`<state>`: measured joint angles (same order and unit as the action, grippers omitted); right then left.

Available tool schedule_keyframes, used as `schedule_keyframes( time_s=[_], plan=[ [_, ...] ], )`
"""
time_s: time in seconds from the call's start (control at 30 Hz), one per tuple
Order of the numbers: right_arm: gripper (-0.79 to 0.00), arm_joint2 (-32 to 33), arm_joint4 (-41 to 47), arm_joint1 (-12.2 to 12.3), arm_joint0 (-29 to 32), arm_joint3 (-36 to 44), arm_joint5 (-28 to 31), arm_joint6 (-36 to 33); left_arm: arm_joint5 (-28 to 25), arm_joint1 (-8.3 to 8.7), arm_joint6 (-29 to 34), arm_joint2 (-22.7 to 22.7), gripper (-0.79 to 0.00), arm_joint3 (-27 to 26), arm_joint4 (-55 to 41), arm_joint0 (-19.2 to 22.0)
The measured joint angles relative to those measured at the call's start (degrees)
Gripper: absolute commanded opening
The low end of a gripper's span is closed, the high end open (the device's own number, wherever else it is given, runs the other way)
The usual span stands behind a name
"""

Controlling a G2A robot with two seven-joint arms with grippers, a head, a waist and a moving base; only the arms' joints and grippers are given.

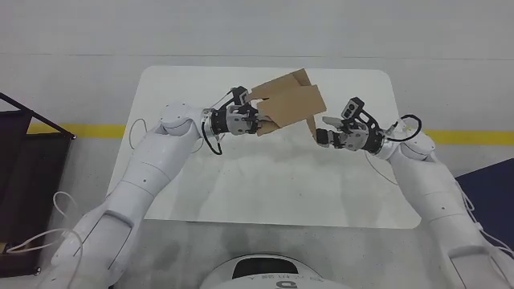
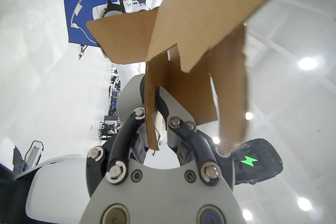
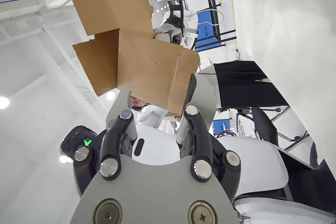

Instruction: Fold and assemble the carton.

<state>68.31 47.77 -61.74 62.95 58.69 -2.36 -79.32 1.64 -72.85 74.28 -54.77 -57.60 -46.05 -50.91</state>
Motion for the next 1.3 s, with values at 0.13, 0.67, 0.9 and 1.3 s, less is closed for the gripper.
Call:
schedule_keyframes(
  time_s=[0.13, 0.67, 0.9, 1.3],
  plan=[
    [-0.351, -0.34, -0.93, -0.08, -0.41, -0.55, 0.26, 0.39, -0.27, -0.05, 0.22, -0.19, -0.785, 0.49, -0.04, 0.13],
    [-0.028, 3.34, -7.41, 1.35, -3.71, -5.09, 5.53, 1.08, -0.12, -0.13, 3.8, -0.16, -0.785, 1.57, 1.27, 1.25],
    [-0.089, 7.52, -0.88, 1.68, -3.39, -2.38, 6.77, 1.83, 0.14, -0.03, 5.65, -0.11, -0.785, 1.48, 2.06, 1.3],
    [-0.025, 0.08, -1.67, -0.47, -4.16, 1.11, 8.62, 1.21, 0.08, -0.3, 8.84, 0.42, -0.785, 0.08, 0.99, 1.31]
  ],
)
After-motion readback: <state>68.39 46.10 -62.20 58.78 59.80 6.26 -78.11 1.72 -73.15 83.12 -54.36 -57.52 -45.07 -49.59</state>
